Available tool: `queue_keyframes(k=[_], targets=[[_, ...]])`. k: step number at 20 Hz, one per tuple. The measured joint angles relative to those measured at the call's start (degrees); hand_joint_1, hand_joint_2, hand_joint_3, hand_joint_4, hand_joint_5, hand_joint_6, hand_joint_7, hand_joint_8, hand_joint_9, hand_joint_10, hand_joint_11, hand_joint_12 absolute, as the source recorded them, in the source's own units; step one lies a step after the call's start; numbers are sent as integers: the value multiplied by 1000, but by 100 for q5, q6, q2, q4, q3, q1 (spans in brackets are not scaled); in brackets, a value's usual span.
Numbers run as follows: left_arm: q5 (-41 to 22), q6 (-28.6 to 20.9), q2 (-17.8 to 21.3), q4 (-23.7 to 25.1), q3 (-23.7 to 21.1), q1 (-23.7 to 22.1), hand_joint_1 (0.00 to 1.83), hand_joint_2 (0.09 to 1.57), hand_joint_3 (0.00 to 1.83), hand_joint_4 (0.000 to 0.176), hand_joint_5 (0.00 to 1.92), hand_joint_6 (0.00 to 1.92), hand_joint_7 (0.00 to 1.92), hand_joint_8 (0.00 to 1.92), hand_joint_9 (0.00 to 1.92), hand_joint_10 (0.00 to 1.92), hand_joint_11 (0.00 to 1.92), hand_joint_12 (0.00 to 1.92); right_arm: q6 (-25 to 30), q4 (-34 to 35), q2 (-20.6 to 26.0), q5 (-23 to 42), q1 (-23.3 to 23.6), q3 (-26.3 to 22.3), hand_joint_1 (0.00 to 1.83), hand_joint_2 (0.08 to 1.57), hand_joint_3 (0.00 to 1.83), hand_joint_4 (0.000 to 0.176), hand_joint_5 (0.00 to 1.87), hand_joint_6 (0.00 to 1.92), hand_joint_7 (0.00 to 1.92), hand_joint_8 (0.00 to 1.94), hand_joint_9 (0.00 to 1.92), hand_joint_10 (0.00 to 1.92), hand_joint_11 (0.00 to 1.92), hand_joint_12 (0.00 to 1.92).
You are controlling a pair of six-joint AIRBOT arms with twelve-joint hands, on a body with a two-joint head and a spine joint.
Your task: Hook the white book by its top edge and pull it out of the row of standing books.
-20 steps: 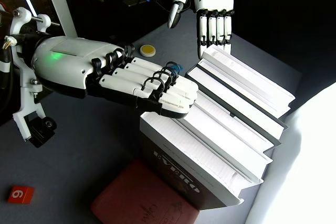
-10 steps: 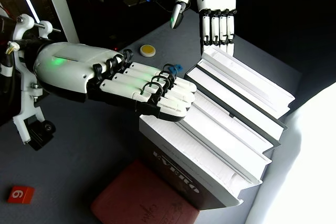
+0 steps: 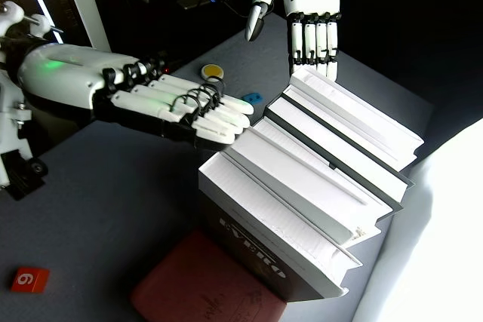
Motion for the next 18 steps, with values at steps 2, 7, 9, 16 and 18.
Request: queue_keyframes(k=[2, 7, 9, 16, 18], targets=[[0, 0, 0, 4, 0, 0, 0, 1274, 1, 0, 7, 0, 0, 0, 0, 0, 0, 0, -350, 157, 157, 4, -24, -317, 0, 1270, 0, 0, 78, 4, 47, 5, 2, 0, 1, 0], [-15, 0, 13, 2, 0, 0, 0, 1275, 1, 0, 37, 10, 26, 8, 13, 4, 14, 7, -610, 295, 367, 39, -111, -791, 0, 1265, 0, 0, 88, 8, 46, 6, 2, 1, 8, 4], [-24, 0, 13, 9, 0, 0, 0, 1273, 0, 0, 37, 9, 25, 7, 7, 2, 10, 5, -743, 367, 424, 76, -146, -949, 0, 1268, 0, 0, 64, 1, 19, 0, 0, 0, 1, 0], [-68, 0, 17, 9, 0, -4, 0, 1279, 1, 0, 43, 7, 29, 5, 15, 5, 16, 10, -1014, 509, 713, 260, -498, -1620, 0, 1267, 0, 0, 53, 3, 20, 4, 0, 0, 0, 0], [-70, 0, 17, 11, -2, -4, 0, 1279, 1, 0, 32, 2, 17, 0, 3, 0, 5, 6, -1075, 505, 763, 317, -608, -1720, 0, 1272, 1, 0, 54, 4, 19, 3, 0, 0, 0, 0]])
